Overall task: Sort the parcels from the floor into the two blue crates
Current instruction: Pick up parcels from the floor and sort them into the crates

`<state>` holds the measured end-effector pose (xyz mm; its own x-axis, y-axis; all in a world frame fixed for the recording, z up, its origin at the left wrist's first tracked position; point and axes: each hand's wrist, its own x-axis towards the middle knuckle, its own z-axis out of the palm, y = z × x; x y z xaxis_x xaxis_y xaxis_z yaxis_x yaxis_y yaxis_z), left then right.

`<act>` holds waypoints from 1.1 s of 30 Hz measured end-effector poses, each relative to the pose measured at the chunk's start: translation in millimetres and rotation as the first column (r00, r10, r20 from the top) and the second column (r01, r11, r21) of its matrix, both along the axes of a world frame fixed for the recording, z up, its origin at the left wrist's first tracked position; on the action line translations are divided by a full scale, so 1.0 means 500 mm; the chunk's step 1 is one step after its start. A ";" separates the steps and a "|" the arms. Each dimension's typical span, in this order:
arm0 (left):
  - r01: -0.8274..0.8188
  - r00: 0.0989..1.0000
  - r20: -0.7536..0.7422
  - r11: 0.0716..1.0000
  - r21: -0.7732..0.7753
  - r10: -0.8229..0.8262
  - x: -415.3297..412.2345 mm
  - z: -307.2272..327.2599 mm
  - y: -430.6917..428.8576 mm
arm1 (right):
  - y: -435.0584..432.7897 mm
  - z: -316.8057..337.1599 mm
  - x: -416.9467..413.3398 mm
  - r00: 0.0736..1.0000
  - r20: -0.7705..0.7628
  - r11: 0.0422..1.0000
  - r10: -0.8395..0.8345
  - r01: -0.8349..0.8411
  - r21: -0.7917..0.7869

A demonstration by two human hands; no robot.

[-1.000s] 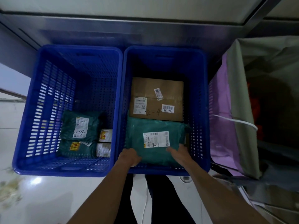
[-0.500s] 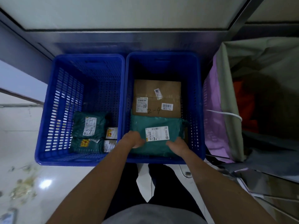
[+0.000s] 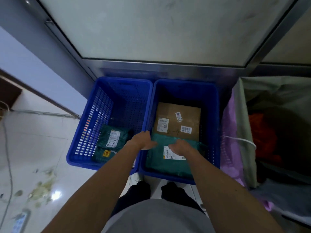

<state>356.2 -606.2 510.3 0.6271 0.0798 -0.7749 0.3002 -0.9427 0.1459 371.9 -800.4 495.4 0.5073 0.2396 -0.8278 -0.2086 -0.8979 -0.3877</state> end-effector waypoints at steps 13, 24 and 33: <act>-0.187 0.967 0.174 0.982 -0.015 0.187 -0.117 0.080 0.263 | 0.218 0.098 -0.048 0.914 0.055 0.905 0.401 -0.386 -0.180; -0.347 0.879 0.295 0.927 -0.144 0.375 -0.353 0.115 0.601 | 0.555 0.130 -0.262 0.838 0.275 0.882 0.471 -0.439 -0.175; -0.466 0.797 0.315 0.856 -0.222 0.515 -0.504 0.126 0.823 | 0.799 0.137 -0.379 0.804 0.353 0.878 0.478 -0.432 -0.205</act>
